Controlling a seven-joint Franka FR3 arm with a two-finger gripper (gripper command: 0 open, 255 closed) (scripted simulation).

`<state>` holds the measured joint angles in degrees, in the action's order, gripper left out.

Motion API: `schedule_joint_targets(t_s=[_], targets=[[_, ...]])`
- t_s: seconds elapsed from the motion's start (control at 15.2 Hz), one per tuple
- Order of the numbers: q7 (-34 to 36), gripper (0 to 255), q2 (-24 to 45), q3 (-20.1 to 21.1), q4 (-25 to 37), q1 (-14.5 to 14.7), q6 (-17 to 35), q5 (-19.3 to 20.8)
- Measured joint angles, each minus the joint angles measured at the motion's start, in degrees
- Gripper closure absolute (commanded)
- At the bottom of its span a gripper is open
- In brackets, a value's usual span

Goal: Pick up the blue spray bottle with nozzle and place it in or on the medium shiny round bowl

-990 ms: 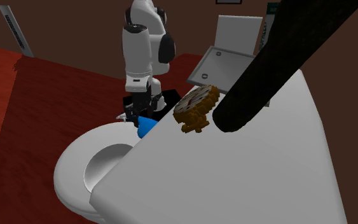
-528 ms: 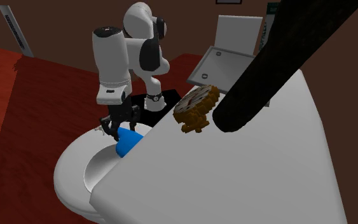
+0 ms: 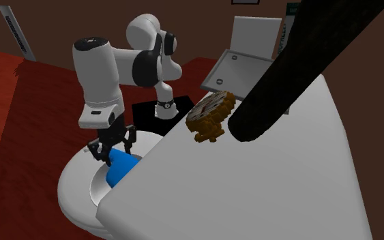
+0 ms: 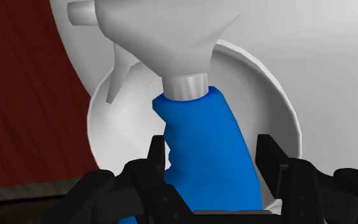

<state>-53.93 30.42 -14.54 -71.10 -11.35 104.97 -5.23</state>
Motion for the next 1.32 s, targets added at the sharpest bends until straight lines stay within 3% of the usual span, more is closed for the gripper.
schedule_joint_targets(t_s=[0.66,1.12,1.19,1.32], targets=[[-0.2,255,0.5,0.1,-6.7,0.3,7.6,-0.2],[-0.4,255,0.6,0.2,-7.1,0.3,8.5,-0.3],[-0.4,0,0.5,0.2,-7.3,0.3,8.6,-0.3],[-0.4,0,0.6,0.2,-7.6,0.2,8.4,-0.3]])
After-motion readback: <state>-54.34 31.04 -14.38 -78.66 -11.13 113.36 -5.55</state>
